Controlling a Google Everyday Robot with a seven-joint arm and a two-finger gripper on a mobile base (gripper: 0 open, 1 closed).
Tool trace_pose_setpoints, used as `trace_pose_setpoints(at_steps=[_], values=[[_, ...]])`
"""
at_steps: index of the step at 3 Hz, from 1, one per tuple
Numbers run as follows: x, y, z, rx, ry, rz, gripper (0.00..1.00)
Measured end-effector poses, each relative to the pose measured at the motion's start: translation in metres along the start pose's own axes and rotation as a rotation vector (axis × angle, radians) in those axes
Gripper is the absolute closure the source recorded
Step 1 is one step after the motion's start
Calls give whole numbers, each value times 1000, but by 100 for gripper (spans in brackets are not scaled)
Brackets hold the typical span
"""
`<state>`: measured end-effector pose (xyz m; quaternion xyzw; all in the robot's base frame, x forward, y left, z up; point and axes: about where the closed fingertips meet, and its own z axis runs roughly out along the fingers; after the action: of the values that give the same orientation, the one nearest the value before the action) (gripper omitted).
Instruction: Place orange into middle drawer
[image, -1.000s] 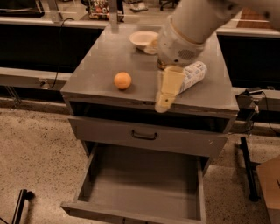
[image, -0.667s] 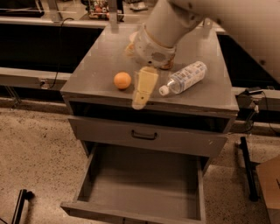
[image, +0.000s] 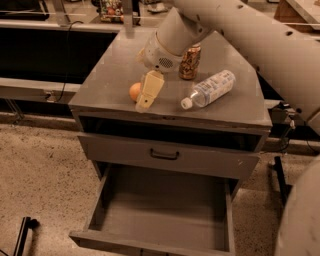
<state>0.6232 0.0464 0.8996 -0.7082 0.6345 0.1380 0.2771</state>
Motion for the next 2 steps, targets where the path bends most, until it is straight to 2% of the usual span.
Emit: trace_pose_setpoints(at_steps=[2], values=[[22,-37,21,40,-26,122,0]])
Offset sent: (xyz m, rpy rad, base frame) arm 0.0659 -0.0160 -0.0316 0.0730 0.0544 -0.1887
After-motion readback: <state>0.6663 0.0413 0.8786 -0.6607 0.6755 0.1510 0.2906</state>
